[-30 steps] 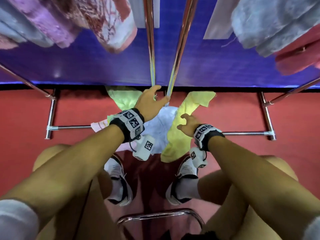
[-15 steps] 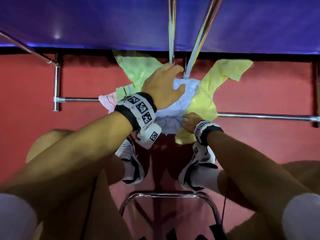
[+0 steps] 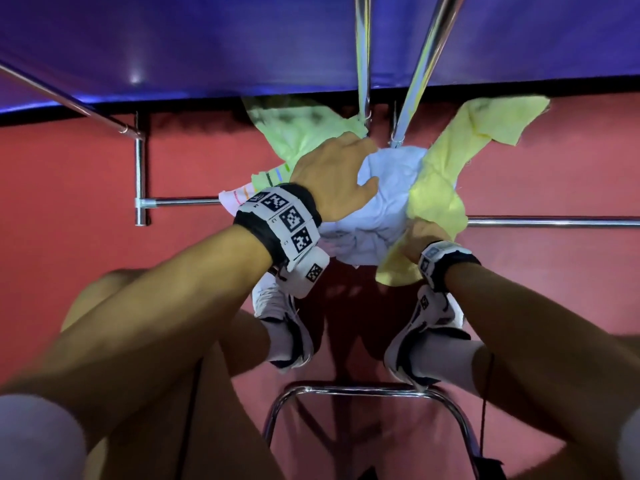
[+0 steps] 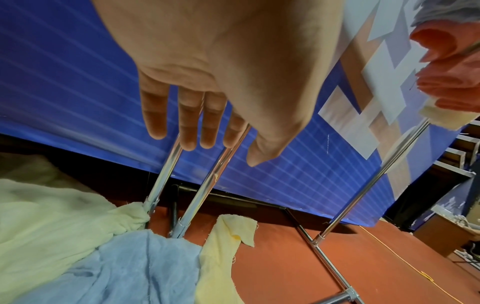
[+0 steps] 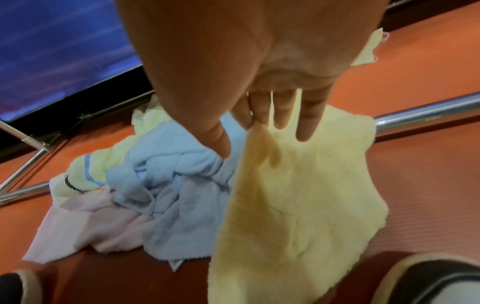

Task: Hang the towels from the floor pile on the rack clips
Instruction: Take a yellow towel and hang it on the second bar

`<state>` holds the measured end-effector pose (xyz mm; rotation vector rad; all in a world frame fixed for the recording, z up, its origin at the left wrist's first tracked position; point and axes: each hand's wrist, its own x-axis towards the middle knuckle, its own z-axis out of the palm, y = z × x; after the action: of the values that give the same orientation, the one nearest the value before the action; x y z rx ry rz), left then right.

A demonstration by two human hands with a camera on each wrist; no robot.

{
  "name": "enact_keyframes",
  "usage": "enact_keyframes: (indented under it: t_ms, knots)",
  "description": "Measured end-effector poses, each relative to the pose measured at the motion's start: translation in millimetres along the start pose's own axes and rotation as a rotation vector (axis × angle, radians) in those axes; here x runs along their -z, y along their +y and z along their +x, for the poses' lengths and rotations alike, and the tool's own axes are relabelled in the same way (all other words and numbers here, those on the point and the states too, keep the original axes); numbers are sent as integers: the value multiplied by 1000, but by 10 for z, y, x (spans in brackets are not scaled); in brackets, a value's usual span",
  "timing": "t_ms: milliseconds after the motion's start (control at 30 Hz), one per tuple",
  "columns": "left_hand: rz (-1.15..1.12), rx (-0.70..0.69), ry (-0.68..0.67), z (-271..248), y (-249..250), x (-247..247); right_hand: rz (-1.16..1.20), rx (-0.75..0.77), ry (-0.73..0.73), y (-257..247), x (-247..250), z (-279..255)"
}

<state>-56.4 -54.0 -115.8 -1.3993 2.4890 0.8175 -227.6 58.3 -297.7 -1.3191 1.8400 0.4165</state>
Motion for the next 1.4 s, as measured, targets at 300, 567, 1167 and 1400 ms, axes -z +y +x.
enact_keyframes:
  t_ms: [300,567,1167,1400]
  knots:
    - [-178,-81,96,-177,288,363,643,-110,470,-212,1158,-494]
    - [-293,-197,182,-514,512,706,1026,349,552,-808,2066,-1713]
    - [-1074,31,677,-1942,732,1289,1266,688,602,-1253,2067,-3304]
    - [-1966,130,421,-2255,695,1069,891,875,397,-1293,1507,-3417]
